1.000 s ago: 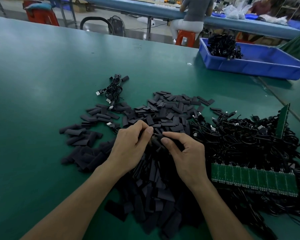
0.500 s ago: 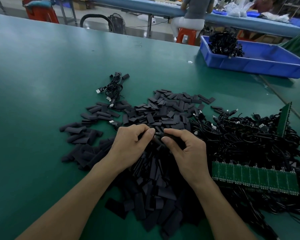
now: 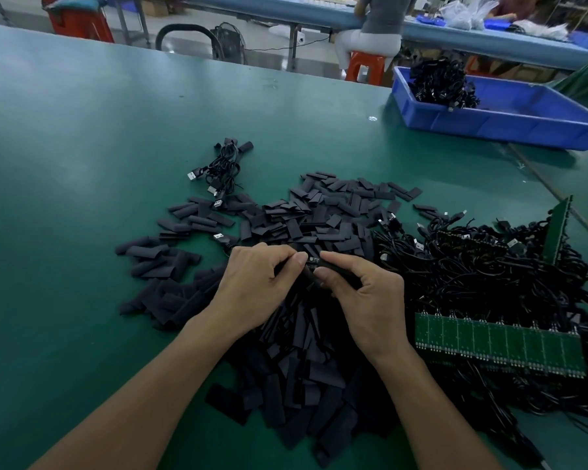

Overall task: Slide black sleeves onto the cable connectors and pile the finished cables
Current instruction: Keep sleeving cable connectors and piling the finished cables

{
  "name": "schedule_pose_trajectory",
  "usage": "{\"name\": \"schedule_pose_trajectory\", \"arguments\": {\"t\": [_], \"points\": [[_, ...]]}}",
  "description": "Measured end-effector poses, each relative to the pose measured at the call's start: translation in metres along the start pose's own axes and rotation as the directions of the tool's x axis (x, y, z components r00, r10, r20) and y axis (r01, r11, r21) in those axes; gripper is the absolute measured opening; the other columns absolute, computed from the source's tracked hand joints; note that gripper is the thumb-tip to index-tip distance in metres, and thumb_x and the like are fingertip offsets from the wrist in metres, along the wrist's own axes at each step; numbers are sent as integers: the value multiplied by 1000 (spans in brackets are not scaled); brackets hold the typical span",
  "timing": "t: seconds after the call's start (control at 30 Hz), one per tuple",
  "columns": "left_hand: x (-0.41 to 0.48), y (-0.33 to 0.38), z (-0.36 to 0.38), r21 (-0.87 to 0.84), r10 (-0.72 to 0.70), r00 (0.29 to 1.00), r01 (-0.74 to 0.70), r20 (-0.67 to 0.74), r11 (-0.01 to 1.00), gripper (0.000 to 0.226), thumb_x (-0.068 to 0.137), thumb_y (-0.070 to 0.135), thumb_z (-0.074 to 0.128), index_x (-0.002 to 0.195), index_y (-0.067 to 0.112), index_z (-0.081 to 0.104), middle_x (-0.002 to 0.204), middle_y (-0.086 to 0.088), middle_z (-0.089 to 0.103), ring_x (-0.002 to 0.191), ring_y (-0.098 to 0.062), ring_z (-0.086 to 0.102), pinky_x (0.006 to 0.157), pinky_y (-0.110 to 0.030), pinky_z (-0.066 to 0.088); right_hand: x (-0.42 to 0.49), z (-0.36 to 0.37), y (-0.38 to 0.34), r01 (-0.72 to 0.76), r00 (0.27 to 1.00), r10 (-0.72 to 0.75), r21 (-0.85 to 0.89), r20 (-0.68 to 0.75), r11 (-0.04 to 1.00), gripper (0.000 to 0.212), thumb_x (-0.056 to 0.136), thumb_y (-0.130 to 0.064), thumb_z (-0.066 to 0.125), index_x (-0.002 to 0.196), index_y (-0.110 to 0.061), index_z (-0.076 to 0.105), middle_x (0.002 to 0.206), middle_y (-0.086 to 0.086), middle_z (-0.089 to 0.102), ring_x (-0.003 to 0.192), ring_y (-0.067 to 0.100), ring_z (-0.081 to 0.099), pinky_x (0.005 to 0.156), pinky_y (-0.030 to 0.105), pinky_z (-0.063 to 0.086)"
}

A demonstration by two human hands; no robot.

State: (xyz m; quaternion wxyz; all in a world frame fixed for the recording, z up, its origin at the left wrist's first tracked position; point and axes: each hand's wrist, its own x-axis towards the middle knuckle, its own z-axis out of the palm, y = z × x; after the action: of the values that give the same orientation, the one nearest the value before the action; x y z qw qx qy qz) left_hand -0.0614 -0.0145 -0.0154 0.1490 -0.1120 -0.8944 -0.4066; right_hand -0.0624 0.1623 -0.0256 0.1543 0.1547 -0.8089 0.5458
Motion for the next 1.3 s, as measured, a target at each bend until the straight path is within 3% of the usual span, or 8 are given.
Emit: {"name": "schedule_pose_trajectory", "arguments": {"t": [0.17, 0.37, 0.43, 0.53, 0.8, 1.0, 1.17, 1.3], "points": [[0, -1, -1, -27, 18, 1000, -18, 3, 999, 22, 102, 27, 56, 97, 17, 75, 73, 4, 68, 76, -20, 61, 82, -46, 48, 0, 0, -1, -4, 1000, 3, 17, 23, 1000, 32, 81, -25, 78, 109, -38, 70, 100, -19, 72, 90, 0, 71, 81, 19, 57], [0, -3, -2, -66, 44, 999, -42, 26, 997, 31, 99, 34, 50, 95, 17, 75, 63, 11, 61, 68, -13, 57, 72, -32, 44, 0, 1, 1, 14, 1000, -15, 30, 18, 999, 27, 83, -25, 76, 110, -25, 74, 91, -18, 74, 80, -1, 71, 73, 13, 55], [2, -2, 0, -68, 44, 998, -41, 37, 997, 35, 98, 38, 48, 95, 18, 75, 62, 14, 59, 68, -9, 56, 72, -29, 41, 0, 0, 0, 18, 1000, -19, 45, 16, 999, 22, 83, -32, 72, 106, -31, 73, 83, -21, 74, 72, -1, 70, 68, 10, 52], [2, -3, 1, -76, 32, 997, -27, 64, 997, 33, 97, 40, 48, 98, 22, 75, 64, 14, 60, 72, -7, 56, 81, -35, 44, 2, -1, -1, 12, 1000, -13, 75, 9, 997, 16, 83, -37, 69, 98, -43, 69, 83, -24, 72, 69, 1, 70, 65, 11, 51], [2, -5, -2, -59, 32, 994, -26, 106, 998, 18, 100, 28, 58, 98, 25, 76, 64, 15, 59, 69, -1, 50, 88, -41, 42, 2, 0, -1, 3, 998, -10, 115, 63, 993, 27, 79, -30, 76, 102, -42, 70, 95, -26, 73, 83, -1, 71, 74, 13, 54], [0, -5, -3, -58, 57, 991, -50, 118, 997, 19, 100, 28, 58, 97, 24, 76, 61, 12, 58, 68, -5, 50, 83, -36, 41, 2, 2, -3, 12, 998, -17, 85, 58, 996, 22, 82, -30, 73, 103, -33, 72, 82, -30, 71, 72, -4, 69, 68, 9, 52], [1, -6, -4, -85, 145, 985, -137, 95, 987, 24, 99, 29, 57, 87, 19, 76, 57, 6, 61, 65, -14, 57, 68, -18, 42, 3, 0, -4, -21, 995, 12, 98, 97, 995, 25, 79, -35, 73, 103, -35, 72, 92, -21, 74, 88, 0, 71, 79, 17, 56], [1, -9, -1, -114, 128, 990, -122, 52, 986, 20, 98, 25, 63, 86, 17, 77, 57, 12, 61, 65, -9, 59, 61, -11, 40, 3, -1, -6, -32, 998, 28, 76, 58, 997, 36, 75, -38, 76, 110, -33, 71, 94, -22, 72, 92, -5, 69, 81, 11, 52]]}}
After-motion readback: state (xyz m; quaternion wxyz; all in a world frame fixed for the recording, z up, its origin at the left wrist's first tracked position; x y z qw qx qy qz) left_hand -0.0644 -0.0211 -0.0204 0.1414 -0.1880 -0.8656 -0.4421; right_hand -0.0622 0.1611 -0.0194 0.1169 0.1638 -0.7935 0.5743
